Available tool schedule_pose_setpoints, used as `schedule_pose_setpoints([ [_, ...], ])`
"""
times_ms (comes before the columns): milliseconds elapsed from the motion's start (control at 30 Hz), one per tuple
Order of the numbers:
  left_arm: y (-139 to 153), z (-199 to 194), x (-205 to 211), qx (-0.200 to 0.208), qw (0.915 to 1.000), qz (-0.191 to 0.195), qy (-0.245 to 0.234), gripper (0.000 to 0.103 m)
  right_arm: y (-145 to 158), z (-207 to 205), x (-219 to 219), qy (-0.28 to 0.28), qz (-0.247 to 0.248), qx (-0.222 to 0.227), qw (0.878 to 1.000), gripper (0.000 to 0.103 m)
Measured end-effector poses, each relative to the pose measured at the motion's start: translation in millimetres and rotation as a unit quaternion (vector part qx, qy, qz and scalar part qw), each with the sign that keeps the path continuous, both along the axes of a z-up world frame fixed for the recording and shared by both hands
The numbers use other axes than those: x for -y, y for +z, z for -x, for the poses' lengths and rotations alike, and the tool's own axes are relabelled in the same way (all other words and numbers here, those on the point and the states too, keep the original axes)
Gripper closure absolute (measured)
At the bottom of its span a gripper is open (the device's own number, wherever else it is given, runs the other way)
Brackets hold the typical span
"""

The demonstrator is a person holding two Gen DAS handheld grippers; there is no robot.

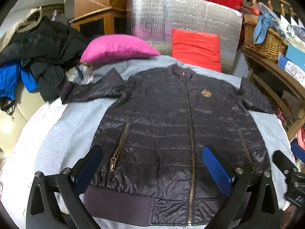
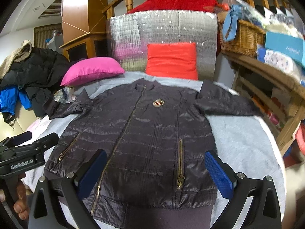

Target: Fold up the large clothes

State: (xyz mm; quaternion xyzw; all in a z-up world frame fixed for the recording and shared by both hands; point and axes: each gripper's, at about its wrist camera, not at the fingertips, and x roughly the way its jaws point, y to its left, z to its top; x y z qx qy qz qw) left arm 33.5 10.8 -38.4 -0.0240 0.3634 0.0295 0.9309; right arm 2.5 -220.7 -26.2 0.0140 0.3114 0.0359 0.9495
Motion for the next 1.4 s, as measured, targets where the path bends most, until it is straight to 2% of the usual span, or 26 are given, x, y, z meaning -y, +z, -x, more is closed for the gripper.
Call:
schedule_pose_setpoints([
  [200, -33.8, -28.7, 5.4, -0.041, 0.9988, -0.025, 0.005, 0.0, -28.9, -12.6, 48.1, -0.017, -0.073, -0.045, 0.996, 0.0],
  [367, -50.9, -58.2, 20.7, -0.05, 0.9976, -0.048, -0.003, 0.0, -48.3, -34.9, 127.3, -0.054, -0.179, -0.07, 0.98, 0.0],
  [433, -52.4, -73.1, 25.7, -0.042, 0.9978, -0.052, 0.0, 0.0, -51.4, -48.2, 165.3, -0.073, -0.233, -0.067, 0.967, 0.0],
  [533, -55.5, -95.5, 32.0, -0.031, 0.9982, -0.051, 0.001, 0.0, -58.6, -72.9, 228.9, -0.112, -0.315, -0.051, 0.941, 0.0],
  [633, -66.8, -118.1, 38.0, -0.03, 0.9982, -0.051, 0.001, 0.0, -72.5, -105.1, 296.6, -0.165, -0.399, -0.036, 0.901, 0.0],
  [733, -94.8, -135.8, 42.3, -0.061, 0.9965, -0.058, -0.004, 0.0, -87.8, -137.2, 342.2, -0.201, -0.452, -0.03, 0.869, 0.004],
  [800, -119.1, -140.5, 42.7, -0.083, 0.9949, -0.058, -0.007, 0.0, -98.7, -164.7, 368.3, -0.218, -0.469, -0.033, 0.855, 0.01],
  [933, -125.2, -137.9, 30.5, -0.079, 0.9968, -0.008, 0.001, 0.0, -114.1, -217.0, 402.1, -0.25, -0.474, -0.036, 0.844, 0.018],
  [1067, -127.5, -135.5, 28.6, -0.072, 0.9974, 0.001, 0.001, 0.0, -120.2, -257.6, 422.2, -0.275, -0.45, -0.036, 0.849, 0.018],
  [1100, -127.6, -134.8, 29.1, -0.07, 0.9975, 0.001, 0.001, 0.0, -125.1, -267.3, 426.5, -0.284, -0.447, -0.047, 0.847, 0.018],
  [1133, -127.0, -133.8, 28.5, -0.069, 0.9976, 0.002, 0.002, 0.0, -132.1, -277.4, 429.7, -0.296, -0.443, -0.068, 0.843, 0.024],
  [1167, -127.5, -135.0, 28.1, -0.069, 0.9976, 0.003, 0.001, 0.0, -135.8, -282.8, 430.2, -0.304, -0.439, -0.079, 0.842, 0.031],
  [1200, -127.6, -134.6, 27.5, -0.068, 0.9977, 0.006, 0.001, 0.0, -136.7, -287.8, 429.2, -0.312, -0.43, -0.088, 0.843, 0.062],
  [1233, -127.0, -135.3, 28.8, -0.068, 0.9976, 0.008, 0.001, 0.0, -137.0, -294.2, 429.1, -0.325, -0.411, -0.105, 0.845, 0.085],
  [1267, -127.1, -135.4, 28.0, -0.068, 0.9976, 0.011, 0.001, 0.0, -135.4, -297.9, 427.8, -0.326, -0.4, -0.113, 0.849, 0.085],
  [1300, -127.2, -135.6, 27.3, -0.068, 0.9976, 0.014, 0.0, 0.0, -128.3, -302.0, 424.1, -0.324, -0.381, -0.114, 0.858, 0.09],
  [1400, -126.6, -133.7, 25.6, -0.067, 0.9976, 0.017, 0.0, 0.0, -68.6, -315.1, 394.6, -0.296, -0.301, -0.075, 0.904, 0.093],
])
